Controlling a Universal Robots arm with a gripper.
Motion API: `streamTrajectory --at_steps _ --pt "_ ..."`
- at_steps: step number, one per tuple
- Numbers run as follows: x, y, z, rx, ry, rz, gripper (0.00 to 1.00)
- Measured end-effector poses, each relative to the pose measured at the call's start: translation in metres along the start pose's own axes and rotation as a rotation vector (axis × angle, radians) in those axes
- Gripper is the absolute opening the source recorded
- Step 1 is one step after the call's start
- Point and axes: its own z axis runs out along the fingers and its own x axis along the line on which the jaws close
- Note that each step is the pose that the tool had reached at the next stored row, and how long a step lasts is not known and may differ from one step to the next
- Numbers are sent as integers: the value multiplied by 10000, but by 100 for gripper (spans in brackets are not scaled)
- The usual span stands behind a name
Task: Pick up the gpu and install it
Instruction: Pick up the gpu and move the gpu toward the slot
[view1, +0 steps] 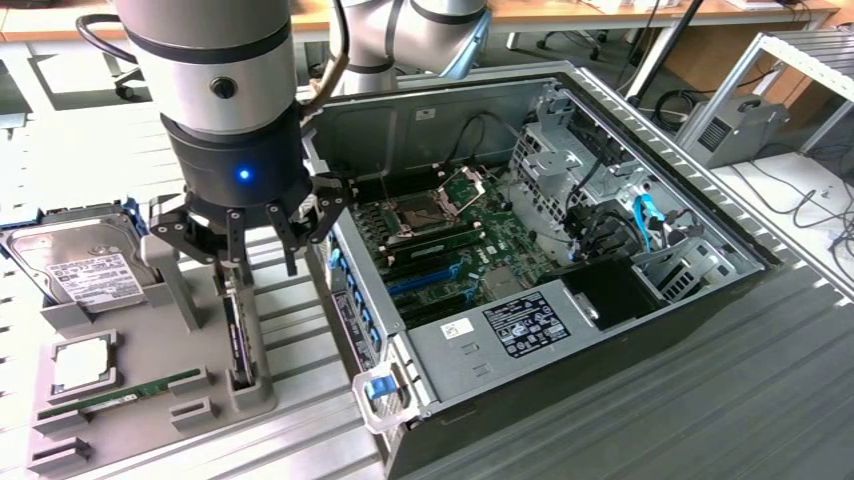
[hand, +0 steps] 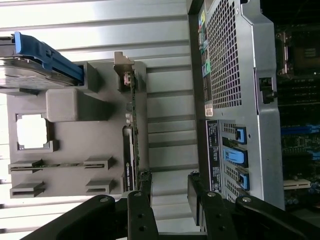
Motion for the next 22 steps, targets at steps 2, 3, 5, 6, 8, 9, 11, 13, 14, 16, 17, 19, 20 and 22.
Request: streamTrajectory --at_steps 2,3,5,6,8,9,11,13,14,16,17,19,20,22 --pt "0 0 6 1 0 0 42" --pt "0 -1 12 1 0 0 42" --pt "0 -1 18 0 0 0 42" --pt "0 -1 22 0 0 0 42" --pt "1 -1 28 0 0 0 42" --pt "1 -1 30 0 0 0 42" --pt "1 -2 36 1 0 0 42" --pt "1 -2 43 0 1 0 42" --pt "1 -2 47 1 0 0 42" --pt "1 -2 52 1 0 0 42" --pt "1 -2 55 1 0 0 42" --pt "1 -3 61 0 0 -1 42" --pt "1 -3 67 0 0 0 42" --pt "2 -3 75 1 0 0 42"
